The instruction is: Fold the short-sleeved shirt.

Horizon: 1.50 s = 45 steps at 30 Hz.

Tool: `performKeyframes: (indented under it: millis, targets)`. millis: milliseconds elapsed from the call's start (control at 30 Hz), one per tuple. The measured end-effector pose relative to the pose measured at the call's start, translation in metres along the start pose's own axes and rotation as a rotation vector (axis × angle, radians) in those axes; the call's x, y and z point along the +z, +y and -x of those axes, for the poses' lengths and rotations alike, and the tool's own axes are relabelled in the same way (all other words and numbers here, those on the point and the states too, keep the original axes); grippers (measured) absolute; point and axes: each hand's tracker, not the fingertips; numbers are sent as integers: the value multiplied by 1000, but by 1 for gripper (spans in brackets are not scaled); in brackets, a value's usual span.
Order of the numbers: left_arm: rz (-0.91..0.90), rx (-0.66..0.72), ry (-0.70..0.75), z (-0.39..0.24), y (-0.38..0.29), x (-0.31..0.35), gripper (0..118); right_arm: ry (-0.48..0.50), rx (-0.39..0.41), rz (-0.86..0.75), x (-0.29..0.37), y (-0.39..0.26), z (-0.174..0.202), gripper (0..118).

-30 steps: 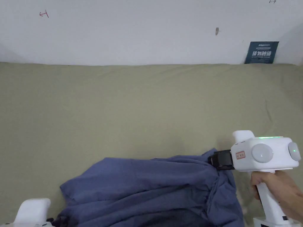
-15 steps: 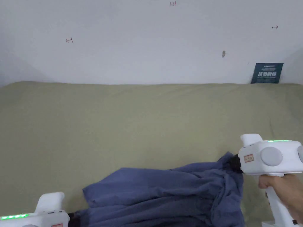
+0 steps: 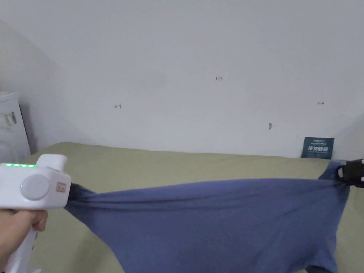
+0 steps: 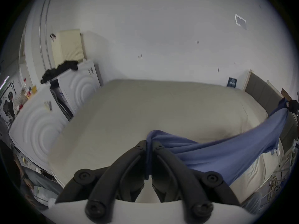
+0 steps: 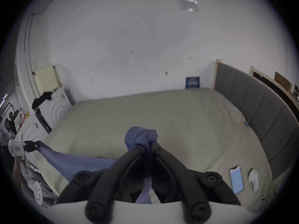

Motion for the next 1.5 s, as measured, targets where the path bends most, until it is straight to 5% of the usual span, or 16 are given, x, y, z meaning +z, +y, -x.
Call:
performKeyframes:
  millis: [67,367,567,1167,1500]
  targets:
    - [-40,-4,-2,-4,23,17,5,18,-42,-33,15,15,-4,7]
    - [-168,-70,92,-33,103,58,5,-94,86,-175,54,75,19,7]
    - [-197,3,98,-43,140,40,5,-128,114,-209,35,109,27,7]
    - [-218,94,118,-84,246,-95,5,-236,174,-253,-140,183,29,7]
    - [-125,53,157,-94,201,-191,5,-223,153,-145,-225,122,17,7]
